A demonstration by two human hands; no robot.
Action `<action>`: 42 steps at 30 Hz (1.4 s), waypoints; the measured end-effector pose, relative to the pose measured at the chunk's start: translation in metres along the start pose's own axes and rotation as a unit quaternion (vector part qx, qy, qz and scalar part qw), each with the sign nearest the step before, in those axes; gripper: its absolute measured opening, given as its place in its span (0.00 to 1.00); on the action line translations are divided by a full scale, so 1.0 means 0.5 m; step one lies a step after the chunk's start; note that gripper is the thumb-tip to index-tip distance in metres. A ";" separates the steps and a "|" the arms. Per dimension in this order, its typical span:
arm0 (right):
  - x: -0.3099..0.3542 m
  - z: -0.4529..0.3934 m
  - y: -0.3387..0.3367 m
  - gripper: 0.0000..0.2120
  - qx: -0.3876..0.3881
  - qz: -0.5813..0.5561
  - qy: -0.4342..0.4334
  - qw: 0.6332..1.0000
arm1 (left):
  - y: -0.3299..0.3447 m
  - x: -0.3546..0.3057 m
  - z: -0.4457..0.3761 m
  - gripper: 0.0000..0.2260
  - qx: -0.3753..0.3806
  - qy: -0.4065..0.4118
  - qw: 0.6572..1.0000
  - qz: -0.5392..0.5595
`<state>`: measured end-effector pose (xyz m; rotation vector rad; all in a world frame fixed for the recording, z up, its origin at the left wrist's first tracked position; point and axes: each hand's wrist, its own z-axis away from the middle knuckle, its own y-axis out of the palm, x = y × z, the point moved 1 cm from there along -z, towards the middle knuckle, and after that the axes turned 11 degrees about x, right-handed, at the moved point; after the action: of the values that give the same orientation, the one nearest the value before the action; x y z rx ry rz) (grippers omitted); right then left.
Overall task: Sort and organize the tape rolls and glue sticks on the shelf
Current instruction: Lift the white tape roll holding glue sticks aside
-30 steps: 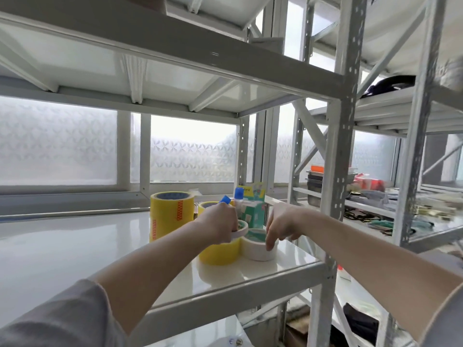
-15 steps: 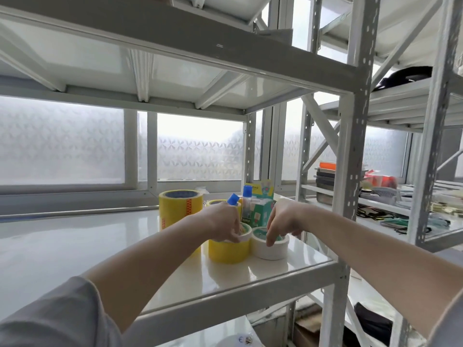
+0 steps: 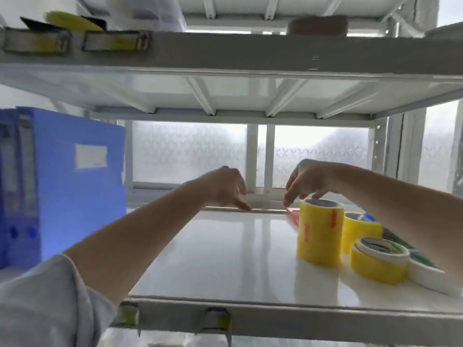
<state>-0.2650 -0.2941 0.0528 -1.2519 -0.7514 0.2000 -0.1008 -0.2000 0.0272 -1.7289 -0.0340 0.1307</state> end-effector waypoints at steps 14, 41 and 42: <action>0.357 -0.248 0.355 0.28 0.099 0.014 -0.108 0.989 | 0.145 0.474 0.143 0.50 0.023 -0.324 0.933 0.152; 0.276 -0.426 0.453 0.37 0.041 -0.211 -0.177 0.961 | 0.234 0.488 0.013 0.20 0.028 -0.239 0.885 0.398; 0.262 -0.407 0.445 0.36 0.040 -0.210 -0.177 0.961 | 0.234 0.468 0.015 0.21 0.032 -0.235 0.885 0.400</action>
<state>0.0144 -0.3107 -0.1193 -0.9612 -1.2884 0.1054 0.1249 -0.1888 -0.1051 -1.5122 0.3301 1.1478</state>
